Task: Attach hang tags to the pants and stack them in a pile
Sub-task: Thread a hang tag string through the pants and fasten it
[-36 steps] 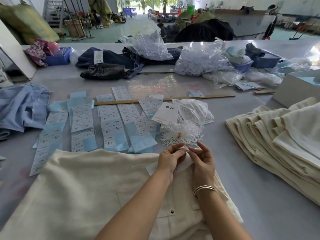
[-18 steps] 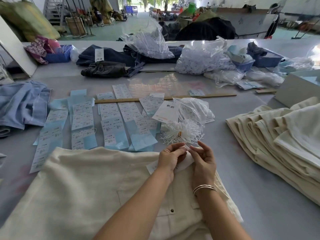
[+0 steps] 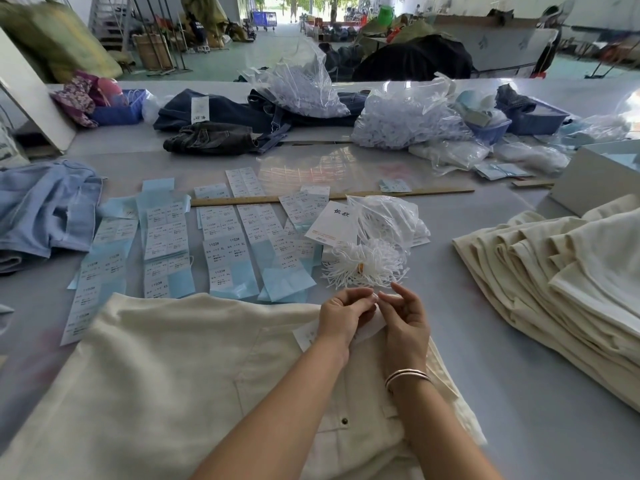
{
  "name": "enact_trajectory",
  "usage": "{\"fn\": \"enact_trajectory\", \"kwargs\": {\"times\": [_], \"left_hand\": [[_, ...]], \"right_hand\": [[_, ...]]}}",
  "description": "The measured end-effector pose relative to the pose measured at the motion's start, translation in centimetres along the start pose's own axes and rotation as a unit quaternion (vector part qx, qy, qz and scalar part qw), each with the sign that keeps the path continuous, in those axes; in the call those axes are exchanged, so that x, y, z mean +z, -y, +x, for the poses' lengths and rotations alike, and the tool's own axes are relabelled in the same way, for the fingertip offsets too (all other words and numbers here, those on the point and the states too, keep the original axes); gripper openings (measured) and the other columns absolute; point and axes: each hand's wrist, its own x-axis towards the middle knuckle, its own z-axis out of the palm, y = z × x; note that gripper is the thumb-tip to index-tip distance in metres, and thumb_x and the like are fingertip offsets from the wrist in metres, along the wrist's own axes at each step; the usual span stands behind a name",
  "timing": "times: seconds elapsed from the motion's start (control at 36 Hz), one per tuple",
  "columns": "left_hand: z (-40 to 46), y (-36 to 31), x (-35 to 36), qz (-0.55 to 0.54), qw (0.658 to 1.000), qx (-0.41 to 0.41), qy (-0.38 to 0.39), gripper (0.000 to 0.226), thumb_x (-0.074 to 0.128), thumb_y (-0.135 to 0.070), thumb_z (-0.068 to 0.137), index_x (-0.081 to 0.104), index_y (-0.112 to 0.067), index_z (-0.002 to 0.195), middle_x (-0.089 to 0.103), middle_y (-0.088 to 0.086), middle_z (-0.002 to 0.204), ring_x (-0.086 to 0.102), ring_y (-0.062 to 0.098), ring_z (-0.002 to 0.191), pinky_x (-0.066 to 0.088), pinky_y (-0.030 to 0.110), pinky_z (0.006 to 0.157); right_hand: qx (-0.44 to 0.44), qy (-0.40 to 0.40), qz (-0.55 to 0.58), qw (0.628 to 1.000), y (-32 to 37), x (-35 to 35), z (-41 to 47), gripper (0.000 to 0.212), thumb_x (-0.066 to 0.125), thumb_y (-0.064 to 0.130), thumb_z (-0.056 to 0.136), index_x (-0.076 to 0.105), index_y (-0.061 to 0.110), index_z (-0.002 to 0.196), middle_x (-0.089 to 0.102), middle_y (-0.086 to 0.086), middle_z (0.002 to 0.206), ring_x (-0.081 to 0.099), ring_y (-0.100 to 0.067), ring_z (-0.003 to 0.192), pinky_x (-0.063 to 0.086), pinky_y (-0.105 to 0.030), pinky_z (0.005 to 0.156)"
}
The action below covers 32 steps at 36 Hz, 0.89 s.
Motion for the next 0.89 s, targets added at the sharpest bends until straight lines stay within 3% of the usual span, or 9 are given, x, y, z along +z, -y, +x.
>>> {"fn": "enact_trajectory", "kwargs": {"times": [0.17, 0.25, 0.31, 0.42, 0.56, 0.69, 0.75, 0.81, 0.89], "left_hand": [[-0.3, 0.3, 0.3, 0.054, 0.998, 0.028, -0.016, 0.015, 0.065, -0.001, 0.086, 0.073, -0.014, 0.085, 0.072, 0.001, 0.074, 0.066, 0.006, 0.065, 0.056, 0.019, 0.062], [-0.4, 0.5, 0.4, 0.082, 0.995, 0.049, -0.027, 0.017, 0.064, -0.002, 0.087, 0.072, -0.017, 0.084, 0.073, 0.003, 0.079, 0.068, 0.009, 0.071, 0.059, 0.027, 0.072], [-0.2, 0.9, 0.4, 0.156, 0.981, 0.1, -0.054, 0.018, 0.065, -0.005, 0.087, 0.071, -0.022, 0.084, 0.073, 0.001, 0.085, 0.069, 0.014, 0.082, 0.057, 0.03, 0.081], [-0.3, 1.5, 0.6, 0.277, 0.936, 0.19, -0.104, 0.017, 0.066, -0.012, 0.086, 0.07, -0.029, 0.083, 0.068, -0.014, 0.077, 0.063, 0.004, 0.078, 0.047, 0.009, 0.072], [-0.4, 1.1, 0.4, 0.325, 0.924, 0.178, -0.093, 0.015, 0.061, -0.014, 0.088, 0.069, -0.027, 0.091, 0.072, -0.004, 0.093, 0.064, 0.013, 0.089, 0.051, 0.025, 0.084], [-1.1, -1.4, -0.6, 0.287, 0.953, 0.089, 0.024, 0.019, 0.055, -0.011, 0.093, 0.063, -0.017, 0.109, 0.07, 0.011, 0.107, 0.067, 0.026, 0.1, 0.053, 0.042, 0.092], [-1.9, -2.7, -1.9, 0.308, 0.944, 0.111, 0.047, 0.02, 0.052, -0.009, 0.095, 0.061, -0.016, 0.112, 0.069, 0.008, 0.104, 0.069, 0.021, 0.092, 0.057, 0.036, 0.085], [-3.3, -4.2, -4.4, 0.299, 0.94, 0.156, 0.051, 0.02, 0.05, -0.006, 0.096, 0.064, -0.02, 0.101, 0.069, 0.0, 0.095, 0.068, 0.008, 0.078, 0.057, 0.021, 0.071], [-5.8, -6.5, -10.4, 0.297, 0.933, 0.202, -0.033, 0.026, 0.053, -0.005, 0.095, 0.069, -0.024, 0.086, 0.071, 0.0, 0.089, 0.067, 0.007, 0.076, 0.052, 0.016, 0.069]], "right_hand": [[0.003, -0.003, -0.011, 1.0, -0.4, -0.1, 0.2, 0.034, 0.058, -0.012, 0.085, 0.065, 0.017, 0.101, 0.065, -0.002, 0.081, 0.065, -0.007, 0.075, 0.052, -0.015, 0.072], [0.003, -0.006, -0.009, 1.0, -0.7, -0.1, 0.3, 0.035, 0.058, -0.012, 0.085, 0.066, 0.018, 0.098, 0.066, 0.002, 0.078, 0.065, -0.007, 0.073, 0.052, -0.016, 0.072], [0.001, -0.004, -0.033, 0.999, -1.0, 0.0, 0.4, 0.036, 0.059, -0.011, 0.085, 0.066, 0.022, 0.095, 0.067, 0.006, 0.076, 0.065, -0.01, 0.074, 0.052, -0.018, 0.073], [-0.005, -0.012, -0.115, 0.993, -1.8, 0.0, 0.6, 0.037, 0.061, -0.005, 0.085, 0.068, 0.031, 0.09, 0.069, 0.005, 0.08, 0.066, -0.017, 0.079, 0.052, -0.028, 0.075], [-0.071, -0.009, -0.229, 0.971, -2.0, 0.0, 0.7, 0.035, 0.067, 0.0, 0.081, 0.066, 0.035, 0.084, 0.071, 0.008, 0.085, 0.067, -0.012, 0.082, 0.053, -0.027, 0.075], [-0.058, -0.026, -0.233, 0.97, -1.8, 0.1, 0.9, 0.035, 0.06, -0.002, 0.085, 0.064, 0.032, 0.089, 0.069, 0.004, 0.086, 0.065, -0.003, 0.077, 0.052, -0.019, 0.074], [-0.048, -0.057, -0.192, 0.979, -1.7, -0.1, 1.0, 0.033, 0.056, -0.004, 0.088, 0.064, 0.028, 0.091, 0.067, 0.001, 0.087, 0.062, 0.007, 0.071, 0.049, -0.009, 0.071], [-0.047, -0.085, -0.173, 0.98, -1.5, -0.2, 1.0, 0.029, 0.052, -0.005, 0.09, 0.065, 0.02, 0.096, 0.065, -0.001, 0.085, 0.059, 0.009, 0.066, 0.046, -0.004, 0.066], [-0.033, -0.087, -0.167, 0.982, -1.4, 0.0, 0.8, 0.03, 0.045, -0.009, 0.091, 0.066, 0.01, 0.102, 0.062, -0.007, 0.085, 0.056, 0.01, 0.06, 0.043, -0.003, 0.063]]}}
